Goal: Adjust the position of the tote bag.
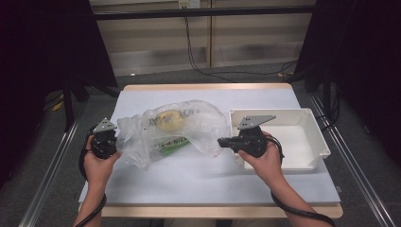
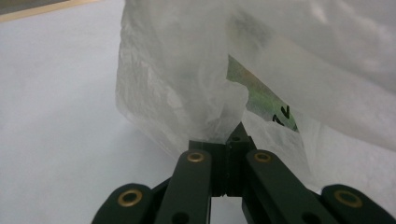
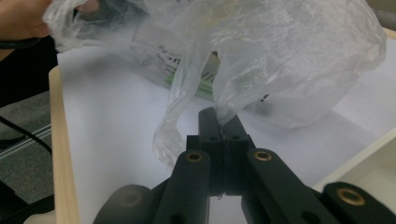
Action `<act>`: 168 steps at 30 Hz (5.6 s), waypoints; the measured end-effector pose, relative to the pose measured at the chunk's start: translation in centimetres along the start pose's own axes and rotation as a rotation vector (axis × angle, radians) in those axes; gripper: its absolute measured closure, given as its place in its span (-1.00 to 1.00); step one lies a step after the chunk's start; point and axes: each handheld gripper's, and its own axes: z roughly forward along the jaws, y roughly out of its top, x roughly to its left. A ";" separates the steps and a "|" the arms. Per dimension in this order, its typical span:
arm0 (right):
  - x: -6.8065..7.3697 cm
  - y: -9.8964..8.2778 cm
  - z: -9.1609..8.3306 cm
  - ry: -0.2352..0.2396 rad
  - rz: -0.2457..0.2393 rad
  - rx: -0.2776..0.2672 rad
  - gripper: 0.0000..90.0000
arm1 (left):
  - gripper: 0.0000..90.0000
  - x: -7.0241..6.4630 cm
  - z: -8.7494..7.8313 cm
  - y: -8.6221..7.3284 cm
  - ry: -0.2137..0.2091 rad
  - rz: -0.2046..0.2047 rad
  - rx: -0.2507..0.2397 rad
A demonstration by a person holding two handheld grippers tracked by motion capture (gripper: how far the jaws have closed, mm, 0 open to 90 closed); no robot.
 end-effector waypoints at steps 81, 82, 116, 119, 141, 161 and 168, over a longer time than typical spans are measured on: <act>-2.2 1.2 0.1 -0.146 0.042 0.037 -0.24 | 0.43 1.1 1.3 0.6 0.048 -0.025 -0.005; -2.4 1.4 0.4 -0.143 0.038 0.032 -0.24 | 0.38 1.2 1.2 0.5 0.047 -0.011 0.007; -0.7 1.7 1.5 0.039 0.032 0.045 0.81 | 0.74 -1.1 1.3 -0.7 -0.035 -0.036 0.043; -1.7 1.7 1.5 -0.086 -0.020 0.066 0.25 | 0.67 -1.5 0.5 -1.2 -0.032 -0.023 0.067; -1.1 4.3 2.3 -0.114 -0.122 0.076 -0.19 | -0.27 -4.0 -1.6 -2.6 0.036 -0.040 0.137; -0.6 4.3 2.2 -0.106 -0.129 0.060 -0.20 | 0.55 -7.3 -0.9 -4.3 -0.045 0.071 0.160; -0.5 4.4 2.3 -0.104 -0.125 0.059 -0.20 | 0.75 -8.4 -0.4 -3.8 -0.067 0.086 0.139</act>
